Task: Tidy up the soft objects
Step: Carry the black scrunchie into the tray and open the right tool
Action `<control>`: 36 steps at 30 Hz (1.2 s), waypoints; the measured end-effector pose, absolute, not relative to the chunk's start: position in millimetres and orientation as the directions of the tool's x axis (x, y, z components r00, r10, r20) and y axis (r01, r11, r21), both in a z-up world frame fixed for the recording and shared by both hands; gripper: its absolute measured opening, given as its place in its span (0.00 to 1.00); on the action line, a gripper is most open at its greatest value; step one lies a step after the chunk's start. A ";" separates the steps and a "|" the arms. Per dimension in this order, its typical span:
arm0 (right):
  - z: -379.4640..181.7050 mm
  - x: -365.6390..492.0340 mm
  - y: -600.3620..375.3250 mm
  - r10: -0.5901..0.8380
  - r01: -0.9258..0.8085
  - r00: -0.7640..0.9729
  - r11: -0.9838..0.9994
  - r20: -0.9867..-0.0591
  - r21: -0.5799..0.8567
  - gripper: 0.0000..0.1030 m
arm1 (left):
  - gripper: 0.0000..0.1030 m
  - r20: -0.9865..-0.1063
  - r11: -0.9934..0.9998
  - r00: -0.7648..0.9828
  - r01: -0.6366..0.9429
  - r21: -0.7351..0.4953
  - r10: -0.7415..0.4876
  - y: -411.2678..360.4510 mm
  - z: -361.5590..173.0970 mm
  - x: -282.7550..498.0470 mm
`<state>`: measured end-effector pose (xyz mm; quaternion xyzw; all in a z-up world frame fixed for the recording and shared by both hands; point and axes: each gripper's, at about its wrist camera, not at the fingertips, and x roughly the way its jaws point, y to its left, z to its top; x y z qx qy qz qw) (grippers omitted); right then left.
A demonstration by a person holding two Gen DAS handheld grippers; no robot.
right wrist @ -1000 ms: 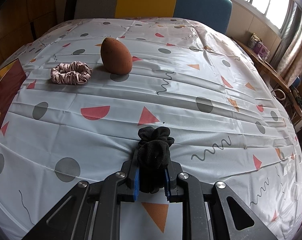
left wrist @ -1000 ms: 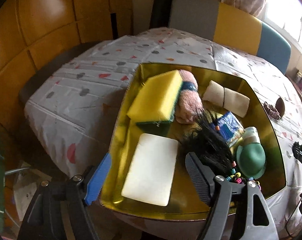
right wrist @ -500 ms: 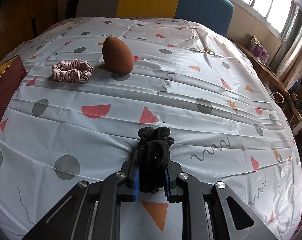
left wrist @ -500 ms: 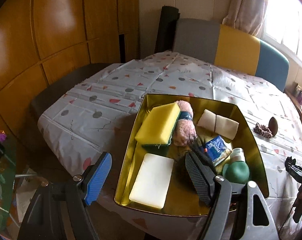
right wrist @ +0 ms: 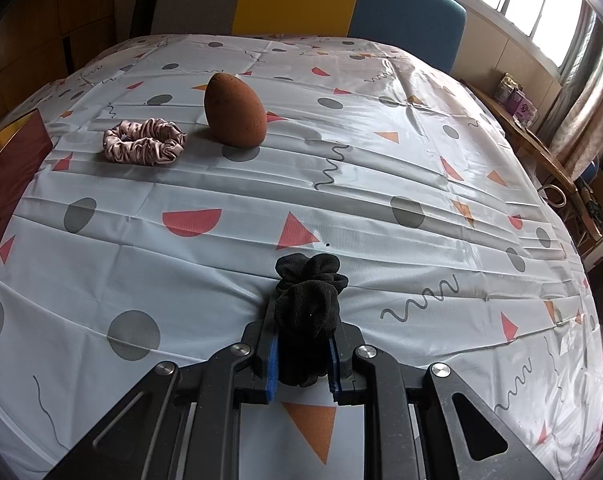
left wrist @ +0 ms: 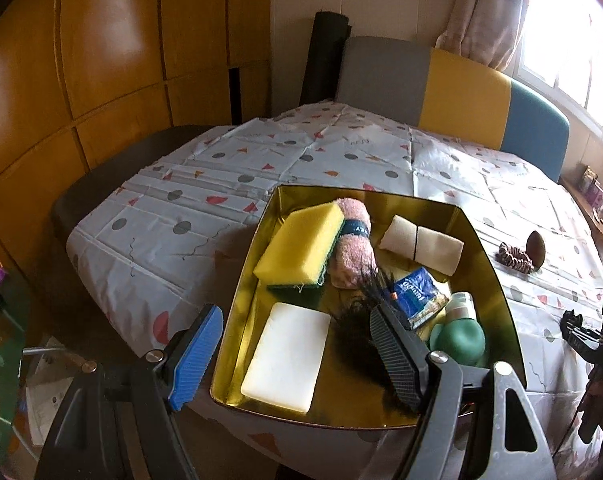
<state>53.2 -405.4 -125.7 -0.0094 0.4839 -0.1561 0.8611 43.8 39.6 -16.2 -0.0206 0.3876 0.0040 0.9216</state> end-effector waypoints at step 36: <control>-25.4 70.9 -108.2 0.453 -0.371 0.505 0.882 -0.735 0.289 0.18 | 0.75 -0.695 0.980 0.715 -0.183 -0.078 0.078 113.3 -8.8 40.9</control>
